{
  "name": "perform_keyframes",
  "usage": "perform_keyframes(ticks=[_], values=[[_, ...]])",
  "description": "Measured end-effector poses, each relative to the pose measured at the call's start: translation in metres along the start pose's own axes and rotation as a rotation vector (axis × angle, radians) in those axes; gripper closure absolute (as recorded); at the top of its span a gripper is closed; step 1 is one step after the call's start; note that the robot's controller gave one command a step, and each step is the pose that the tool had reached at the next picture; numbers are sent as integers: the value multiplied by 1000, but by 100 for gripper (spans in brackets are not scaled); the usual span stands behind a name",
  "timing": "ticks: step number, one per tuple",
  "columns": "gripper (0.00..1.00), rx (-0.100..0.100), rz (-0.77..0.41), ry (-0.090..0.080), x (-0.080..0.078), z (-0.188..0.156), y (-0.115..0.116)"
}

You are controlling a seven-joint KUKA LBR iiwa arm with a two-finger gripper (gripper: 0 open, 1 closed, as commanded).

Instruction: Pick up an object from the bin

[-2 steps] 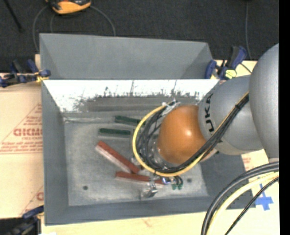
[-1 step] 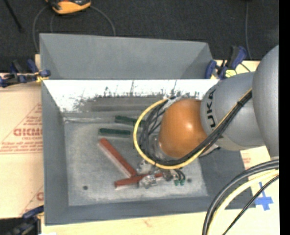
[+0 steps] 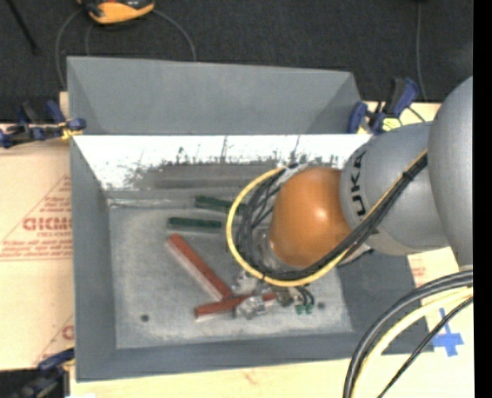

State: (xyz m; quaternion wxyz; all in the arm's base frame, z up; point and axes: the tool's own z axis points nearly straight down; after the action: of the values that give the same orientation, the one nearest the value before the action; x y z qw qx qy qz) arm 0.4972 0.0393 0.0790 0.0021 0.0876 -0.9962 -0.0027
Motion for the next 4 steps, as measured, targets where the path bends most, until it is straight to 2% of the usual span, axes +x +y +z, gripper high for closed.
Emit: perform_keyframes(ticks=[2, 3, 4], values=[[100, 3, 2, -2, 2, -13, -1], [100, 4, 4, 2, 3, -34, -1], [100, 6, 6, -5, 2, -53, -1]])
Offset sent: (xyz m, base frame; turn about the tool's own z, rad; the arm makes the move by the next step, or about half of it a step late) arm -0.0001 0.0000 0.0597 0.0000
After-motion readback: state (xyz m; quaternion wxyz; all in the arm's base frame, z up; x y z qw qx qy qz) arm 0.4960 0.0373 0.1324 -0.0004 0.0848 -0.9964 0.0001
